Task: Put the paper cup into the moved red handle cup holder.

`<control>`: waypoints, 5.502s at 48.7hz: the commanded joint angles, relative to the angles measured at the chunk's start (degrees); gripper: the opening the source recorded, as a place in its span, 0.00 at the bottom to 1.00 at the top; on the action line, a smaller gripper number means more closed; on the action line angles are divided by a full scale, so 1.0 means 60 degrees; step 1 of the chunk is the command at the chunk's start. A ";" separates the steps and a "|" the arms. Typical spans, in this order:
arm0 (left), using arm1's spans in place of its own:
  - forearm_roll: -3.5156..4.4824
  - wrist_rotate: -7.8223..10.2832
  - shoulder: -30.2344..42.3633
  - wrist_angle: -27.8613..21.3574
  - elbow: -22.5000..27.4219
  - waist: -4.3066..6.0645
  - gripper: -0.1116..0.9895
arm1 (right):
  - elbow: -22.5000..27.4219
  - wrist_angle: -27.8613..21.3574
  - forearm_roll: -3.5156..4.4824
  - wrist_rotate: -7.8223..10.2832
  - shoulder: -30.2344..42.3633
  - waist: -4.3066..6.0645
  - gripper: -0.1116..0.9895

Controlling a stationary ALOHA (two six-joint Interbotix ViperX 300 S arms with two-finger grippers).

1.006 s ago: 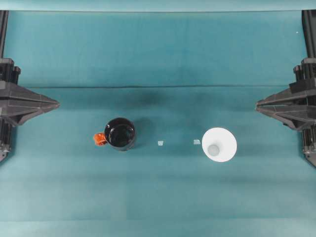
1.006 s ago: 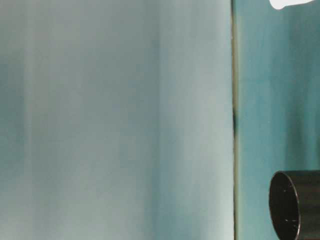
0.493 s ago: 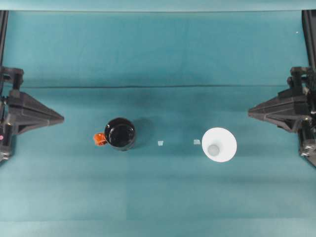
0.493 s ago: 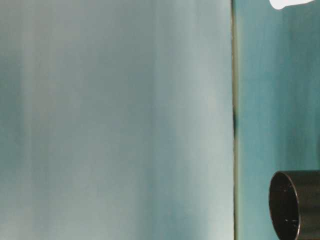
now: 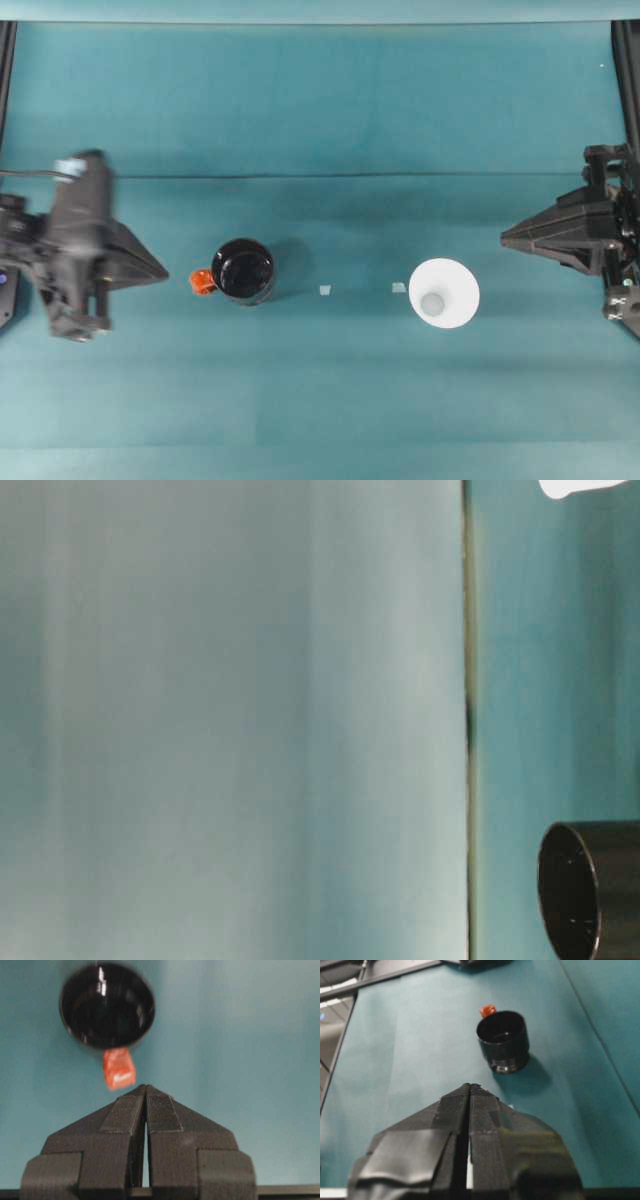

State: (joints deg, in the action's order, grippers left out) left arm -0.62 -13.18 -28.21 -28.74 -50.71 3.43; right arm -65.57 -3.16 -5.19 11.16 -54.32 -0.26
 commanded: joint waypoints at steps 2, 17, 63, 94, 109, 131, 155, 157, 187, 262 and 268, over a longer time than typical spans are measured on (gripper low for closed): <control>-0.0073 0.0029 0.0586 -0.0513 0.0645 0.0029 0.12 | 0.0220 0.0015 -0.0015 0.0088 0.0088 0.0029 0.01; -0.0088 0.0029 0.1113 -0.0747 0.0894 0.0029 0.12 | 0.0220 0.0015 -0.0015 0.0103 0.0088 0.0059 0.01; -0.0103 0.0190 0.2607 -0.0498 0.1011 -0.0249 0.99 | 0.0220 -0.0103 -0.0015 0.0132 0.0073 0.0073 0.01; -0.0103 0.0527 0.3530 0.0146 0.1069 -0.0879 0.99 | 0.0205 -0.0161 -0.0015 0.0132 0.0073 0.0073 0.01; -0.0103 0.0527 0.3633 0.0674 0.0952 -0.0879 0.99 | 0.0190 -0.0161 -0.0015 0.0132 0.0073 0.0088 0.01; -0.0103 0.0513 0.4058 0.1128 0.0835 -0.0879 0.98 | 0.0190 -0.0161 -0.0015 0.0293 0.0073 0.0073 0.01; -0.0103 0.1128 0.4058 0.1289 0.0835 -0.0352 0.33 | 0.0146 -0.0161 -0.0015 0.0410 0.0073 0.0073 0.01; -0.0103 0.1216 0.4058 0.1289 0.0835 -0.0308 0.33 | 0.0146 -0.0161 -0.0015 0.0410 0.0073 0.0088 0.01; -0.0103 0.1406 0.2900 -0.0278 0.2314 -0.0366 0.33 | 0.0132 -0.0161 0.0000 0.0396 0.0029 0.0220 0.01; -0.0103 0.2432 0.6270 0.0688 0.3853 -0.0703 0.33 | -0.0015 -0.0161 0.0000 0.0425 0.0088 0.0410 0.01; -0.0103 0.2373 0.6270 0.0688 0.3809 -0.0718 0.33 | -0.0015 -0.0190 0.0000 0.0425 0.0088 0.0410 0.01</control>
State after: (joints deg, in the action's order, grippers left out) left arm -1.14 1.23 9.67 -24.79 -28.13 -0.88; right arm -66.09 -4.57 -5.10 13.18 -54.23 2.11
